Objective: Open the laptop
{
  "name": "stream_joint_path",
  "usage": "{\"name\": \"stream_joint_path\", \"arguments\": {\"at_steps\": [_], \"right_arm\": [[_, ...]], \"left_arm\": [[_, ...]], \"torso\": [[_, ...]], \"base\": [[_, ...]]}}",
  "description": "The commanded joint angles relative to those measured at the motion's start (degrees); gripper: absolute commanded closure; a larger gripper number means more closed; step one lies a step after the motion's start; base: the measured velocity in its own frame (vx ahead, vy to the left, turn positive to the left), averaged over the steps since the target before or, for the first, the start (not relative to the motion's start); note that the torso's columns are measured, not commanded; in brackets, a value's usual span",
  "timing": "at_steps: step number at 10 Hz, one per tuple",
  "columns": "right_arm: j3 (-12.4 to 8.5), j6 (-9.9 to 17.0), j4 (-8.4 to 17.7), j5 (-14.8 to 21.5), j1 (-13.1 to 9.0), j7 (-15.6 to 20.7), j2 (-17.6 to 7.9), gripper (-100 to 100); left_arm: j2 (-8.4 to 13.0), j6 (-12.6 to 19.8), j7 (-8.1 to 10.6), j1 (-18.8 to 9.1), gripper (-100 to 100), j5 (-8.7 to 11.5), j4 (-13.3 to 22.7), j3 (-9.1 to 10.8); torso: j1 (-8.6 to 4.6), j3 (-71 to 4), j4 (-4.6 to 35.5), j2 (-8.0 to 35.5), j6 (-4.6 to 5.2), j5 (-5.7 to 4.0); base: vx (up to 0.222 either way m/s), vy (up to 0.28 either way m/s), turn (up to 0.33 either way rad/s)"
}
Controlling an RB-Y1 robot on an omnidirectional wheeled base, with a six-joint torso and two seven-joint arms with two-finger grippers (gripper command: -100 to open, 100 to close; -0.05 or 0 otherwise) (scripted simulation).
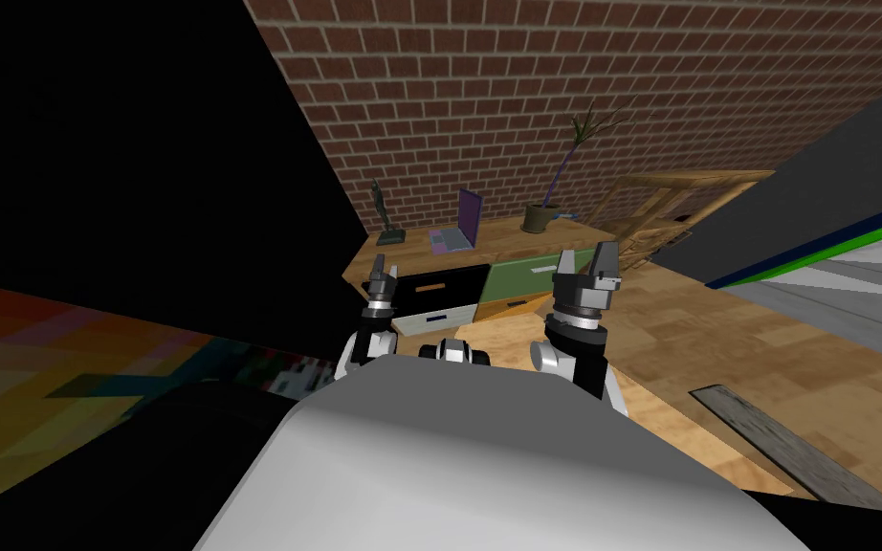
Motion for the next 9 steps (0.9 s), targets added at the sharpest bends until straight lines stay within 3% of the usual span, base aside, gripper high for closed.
{"name": "stream_joint_path", "arguments": {"at_steps": [1,3,6,9], "right_arm": [[0.0,0.0,0.0,0.0,0.0,0.0,0.0,0],[0.0,0.0,0.0,0.0,0.0,0.0,0.0,0],[0.0,0.0,0.0,0.0,0.0,0.0,0.0,0],[0.0,0.0,0.0,0.0,0.0,0.0,0.0,0]], "left_arm": [[1.9,3.3,0.04,-2.1,-100,0.2,-0.2,-0.09],[3.8,6.9,0.24,-5.0,-100,0.5,-0.7,-0.2],[4.6,10.8,0.36,-6.7,-100,0.7,-1.1,-0.29],[5.7,15.6,0.63,-10.4,-100,1.2,-1.9,-0.52]], "torso": [[0.05,0.0,0.0,0.0,0.0,0.02],[0.18,0.0,0.0,0.1,0.0,0.06],[0.13,0.0,0.0,0.1,0.0,0.04],[0.12,0.0,0.0,0.1,-0.01,0.03]], "base": [[0.038,-0.072,-0.002],[0.04,-0.088,-0.008],[0.038,-0.079,-0.004],[0.037,-0.079,-0.006]]}}
